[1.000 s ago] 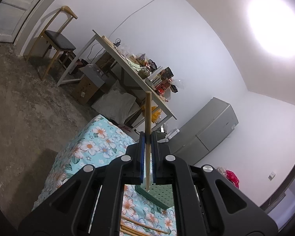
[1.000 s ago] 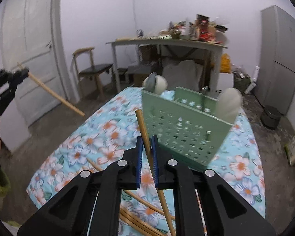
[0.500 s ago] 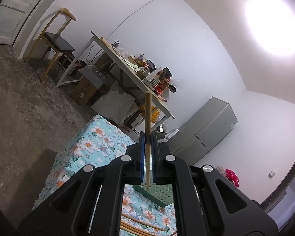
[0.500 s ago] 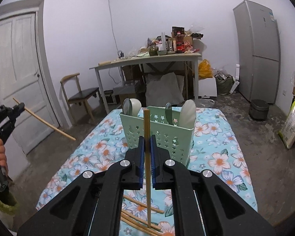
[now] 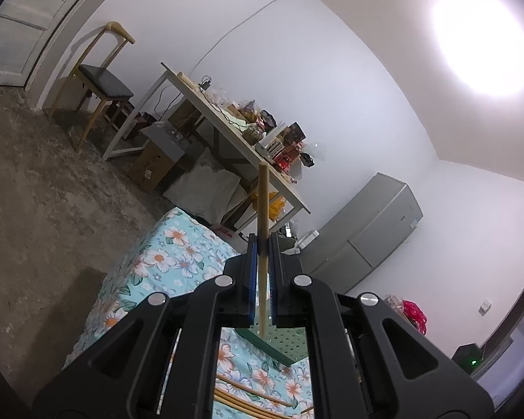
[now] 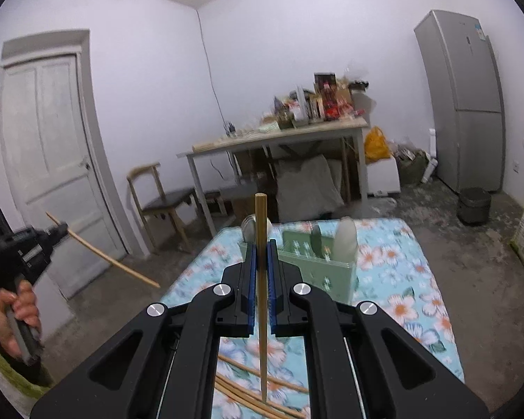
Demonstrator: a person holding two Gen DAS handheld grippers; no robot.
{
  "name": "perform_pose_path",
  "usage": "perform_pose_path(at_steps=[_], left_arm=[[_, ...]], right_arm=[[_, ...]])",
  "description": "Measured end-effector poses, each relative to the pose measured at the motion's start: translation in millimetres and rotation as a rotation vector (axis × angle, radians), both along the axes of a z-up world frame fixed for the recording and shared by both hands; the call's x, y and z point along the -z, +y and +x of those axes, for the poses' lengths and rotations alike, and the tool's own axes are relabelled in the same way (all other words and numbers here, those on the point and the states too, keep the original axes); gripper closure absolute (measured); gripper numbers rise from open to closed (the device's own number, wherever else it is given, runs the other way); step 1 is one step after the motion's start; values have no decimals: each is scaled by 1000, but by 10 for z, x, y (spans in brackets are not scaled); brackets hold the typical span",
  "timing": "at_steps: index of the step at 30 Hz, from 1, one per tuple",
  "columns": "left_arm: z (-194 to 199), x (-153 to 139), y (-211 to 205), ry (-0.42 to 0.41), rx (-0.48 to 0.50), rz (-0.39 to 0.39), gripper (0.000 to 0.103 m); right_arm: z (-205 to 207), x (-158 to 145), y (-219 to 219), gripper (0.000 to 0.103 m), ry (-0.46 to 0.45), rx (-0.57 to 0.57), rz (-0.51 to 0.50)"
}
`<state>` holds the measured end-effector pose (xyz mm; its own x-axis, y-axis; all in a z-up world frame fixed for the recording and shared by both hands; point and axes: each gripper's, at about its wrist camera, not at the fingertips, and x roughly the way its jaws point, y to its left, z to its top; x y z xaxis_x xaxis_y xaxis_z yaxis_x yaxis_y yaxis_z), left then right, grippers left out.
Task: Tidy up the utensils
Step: 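Lift the chopstick with the right gripper while the left gripper carries its chopstick over the holder, then lower the chopstick into the green holder and open the left gripper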
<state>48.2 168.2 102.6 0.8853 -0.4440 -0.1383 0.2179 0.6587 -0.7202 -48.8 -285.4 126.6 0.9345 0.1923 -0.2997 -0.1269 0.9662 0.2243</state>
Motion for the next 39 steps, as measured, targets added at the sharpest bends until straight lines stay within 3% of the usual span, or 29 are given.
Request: perform_pose_path(at_steps=[10,23,35,39], left_arm=[[124,-215,-120,-31,75,-16,98],[578,-639,-919,-112,255,31,98],[1117,-681,-1746,-113,347,136,98],[1281,-532,-2113,-107,338,264,98]], right_arm=[[-194,-269,-74,97,-80,-28,76],[-212,-196,-309,97,-90,5,128],[-86,-30,-608,97,-69,34,196],[-42,33,-698,97,-57,45,208]])
